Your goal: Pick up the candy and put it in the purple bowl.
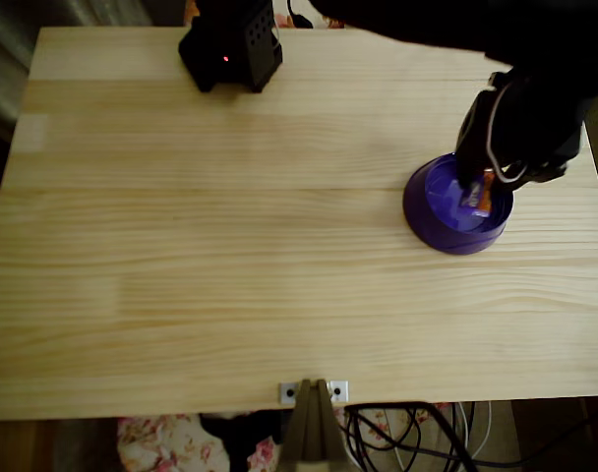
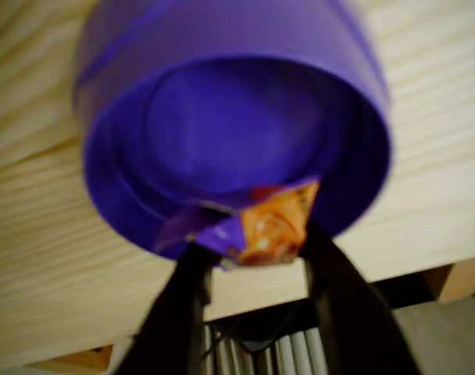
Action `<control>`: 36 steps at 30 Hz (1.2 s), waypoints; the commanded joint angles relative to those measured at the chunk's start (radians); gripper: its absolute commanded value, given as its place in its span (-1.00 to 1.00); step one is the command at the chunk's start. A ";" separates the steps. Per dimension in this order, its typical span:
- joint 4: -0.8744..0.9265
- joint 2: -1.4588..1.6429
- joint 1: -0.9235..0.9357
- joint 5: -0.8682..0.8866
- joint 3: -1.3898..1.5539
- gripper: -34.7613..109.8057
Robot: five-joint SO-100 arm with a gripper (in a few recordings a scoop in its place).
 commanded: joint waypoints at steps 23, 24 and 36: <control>0.014 0.287 0.011 -0.029 0.117 -0.22; 0.014 0.298 0.012 -0.028 0.115 -0.27; 0.012 0.512 0.126 0.100 0.167 -0.52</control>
